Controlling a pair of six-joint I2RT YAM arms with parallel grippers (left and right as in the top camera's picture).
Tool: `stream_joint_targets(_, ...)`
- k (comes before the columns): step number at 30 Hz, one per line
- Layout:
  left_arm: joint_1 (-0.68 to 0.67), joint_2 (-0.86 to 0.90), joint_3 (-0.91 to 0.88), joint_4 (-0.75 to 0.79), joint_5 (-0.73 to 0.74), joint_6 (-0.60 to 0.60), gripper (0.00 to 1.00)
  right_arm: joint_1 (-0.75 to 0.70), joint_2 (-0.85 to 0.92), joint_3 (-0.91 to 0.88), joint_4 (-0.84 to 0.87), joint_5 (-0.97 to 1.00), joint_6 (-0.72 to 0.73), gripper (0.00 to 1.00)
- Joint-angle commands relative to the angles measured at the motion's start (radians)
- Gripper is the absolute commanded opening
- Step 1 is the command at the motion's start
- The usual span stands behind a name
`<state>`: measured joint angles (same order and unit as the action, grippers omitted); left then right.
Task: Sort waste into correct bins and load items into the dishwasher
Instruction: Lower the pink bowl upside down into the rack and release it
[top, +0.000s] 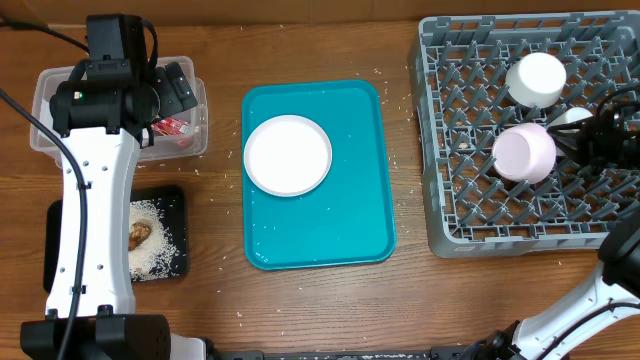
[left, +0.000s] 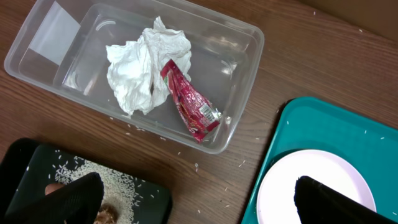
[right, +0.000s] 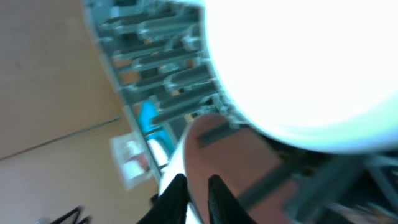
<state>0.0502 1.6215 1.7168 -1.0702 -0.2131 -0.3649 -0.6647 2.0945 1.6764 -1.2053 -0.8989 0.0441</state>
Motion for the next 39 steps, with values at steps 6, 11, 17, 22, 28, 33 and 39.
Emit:
stream_joint_targets(6,0.0,-0.005,0.014,0.0,0.004,-0.01,1.0,-0.004,-0.19,0.119,-0.006,0.418,0.2,0.23)
stream_joint_targets(11,0.0,-0.005,0.014,0.0,0.003,-0.009,1.0,0.021,-0.279,0.125,-0.012,0.472,0.218,0.24)
stream_joint_targets(17,0.0,-0.005,0.014,0.0,0.004,-0.009,1.0,0.15,-0.302,0.109,-0.077,0.513,0.162,0.04)
stream_joint_targets(22,0.0,-0.005,0.014,0.0,0.004,-0.009,1.0,0.295,-0.302,0.035,-0.055,0.688,0.206,0.04)
stream_joint_targets(28,0.0,-0.005,0.014,0.0,0.004,-0.009,1.0,0.368,-0.301,-0.042,-0.003,0.807,0.272,0.04)
stream_joint_targets(33,0.0,-0.005,0.014,0.0,0.004,-0.009,1.0,0.359,-0.301,-0.079,0.022,0.817,0.275,0.04)
stream_joint_targets(39,0.0,-0.005,0.014,0.0,0.004,-0.009,1.0,0.349,-0.298,-0.118,0.054,0.816,0.275,0.04)
